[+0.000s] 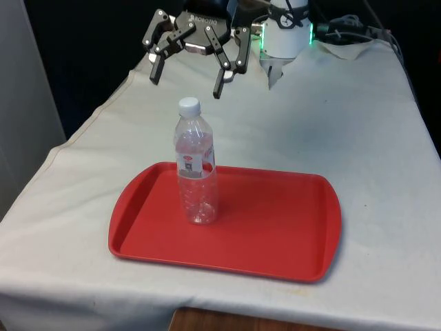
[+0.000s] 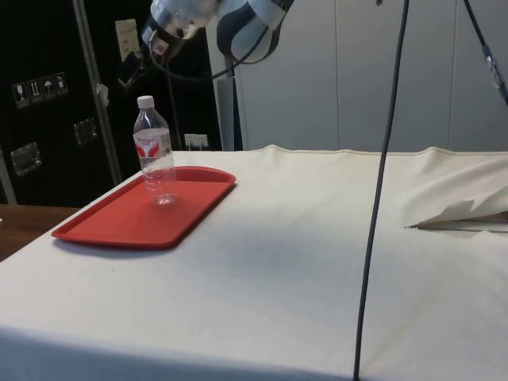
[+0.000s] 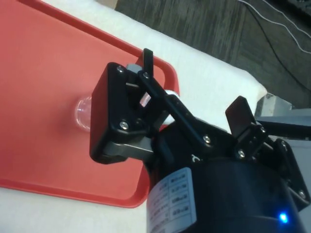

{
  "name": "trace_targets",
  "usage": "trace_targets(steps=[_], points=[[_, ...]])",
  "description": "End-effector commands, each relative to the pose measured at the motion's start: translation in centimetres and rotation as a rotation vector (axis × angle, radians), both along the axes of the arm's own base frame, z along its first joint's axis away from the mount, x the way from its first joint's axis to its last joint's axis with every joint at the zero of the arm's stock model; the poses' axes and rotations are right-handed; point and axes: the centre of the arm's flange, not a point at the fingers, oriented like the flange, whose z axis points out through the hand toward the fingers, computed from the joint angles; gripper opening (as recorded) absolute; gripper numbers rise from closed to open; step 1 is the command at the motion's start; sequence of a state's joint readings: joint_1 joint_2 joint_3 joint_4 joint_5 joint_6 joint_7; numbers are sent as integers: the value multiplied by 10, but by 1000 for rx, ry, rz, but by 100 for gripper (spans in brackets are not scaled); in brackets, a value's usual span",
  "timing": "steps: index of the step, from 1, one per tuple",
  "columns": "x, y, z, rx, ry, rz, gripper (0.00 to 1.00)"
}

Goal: Place the bottle upright on the tray.

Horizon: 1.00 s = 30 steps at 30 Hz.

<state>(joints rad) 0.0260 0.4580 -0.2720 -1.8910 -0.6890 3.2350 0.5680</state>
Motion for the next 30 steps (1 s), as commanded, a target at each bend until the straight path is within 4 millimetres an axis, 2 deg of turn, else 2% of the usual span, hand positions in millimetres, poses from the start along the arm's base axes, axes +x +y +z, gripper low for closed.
trace_targets(steps=[1,18,30], points=[[0,3,2,-4,6,3,100],[13,1,30,-74,20,-11,100],[16,1,40,-107,44,-19,100]])
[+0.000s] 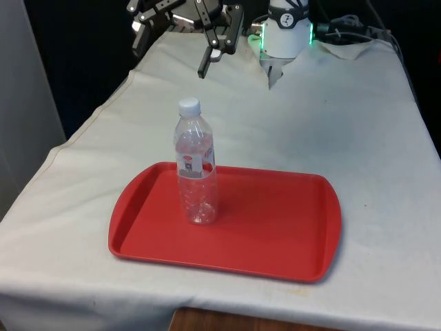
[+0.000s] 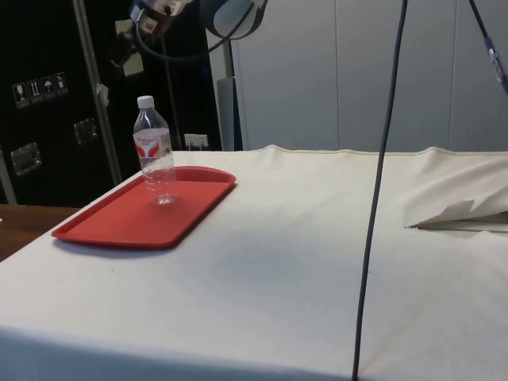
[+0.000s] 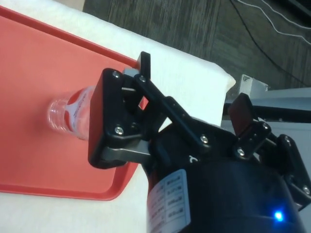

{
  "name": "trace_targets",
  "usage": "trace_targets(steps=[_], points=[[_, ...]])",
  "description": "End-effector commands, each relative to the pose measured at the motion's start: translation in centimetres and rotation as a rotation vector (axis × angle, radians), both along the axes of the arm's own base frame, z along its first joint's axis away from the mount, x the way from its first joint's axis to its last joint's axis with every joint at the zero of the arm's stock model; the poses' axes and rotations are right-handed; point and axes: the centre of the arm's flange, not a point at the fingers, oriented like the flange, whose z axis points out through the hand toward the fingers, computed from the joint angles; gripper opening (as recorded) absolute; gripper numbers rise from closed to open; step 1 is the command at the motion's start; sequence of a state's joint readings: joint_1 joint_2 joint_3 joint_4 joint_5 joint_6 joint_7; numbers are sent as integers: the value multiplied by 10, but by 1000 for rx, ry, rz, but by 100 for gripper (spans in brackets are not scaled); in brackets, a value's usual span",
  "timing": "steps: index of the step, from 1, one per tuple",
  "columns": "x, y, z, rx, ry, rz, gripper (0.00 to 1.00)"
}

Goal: Place the bottle upright on the tray.

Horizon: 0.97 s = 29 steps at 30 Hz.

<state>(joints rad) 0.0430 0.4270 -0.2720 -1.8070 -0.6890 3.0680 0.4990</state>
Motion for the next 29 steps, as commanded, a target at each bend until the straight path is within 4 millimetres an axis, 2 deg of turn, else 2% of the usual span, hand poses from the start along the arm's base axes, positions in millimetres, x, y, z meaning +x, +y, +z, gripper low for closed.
trace_targets(steps=[1,29], points=[[-2,3,-2,1,13,3,100],[-3,-11,-1,-65,95,-38,100]])
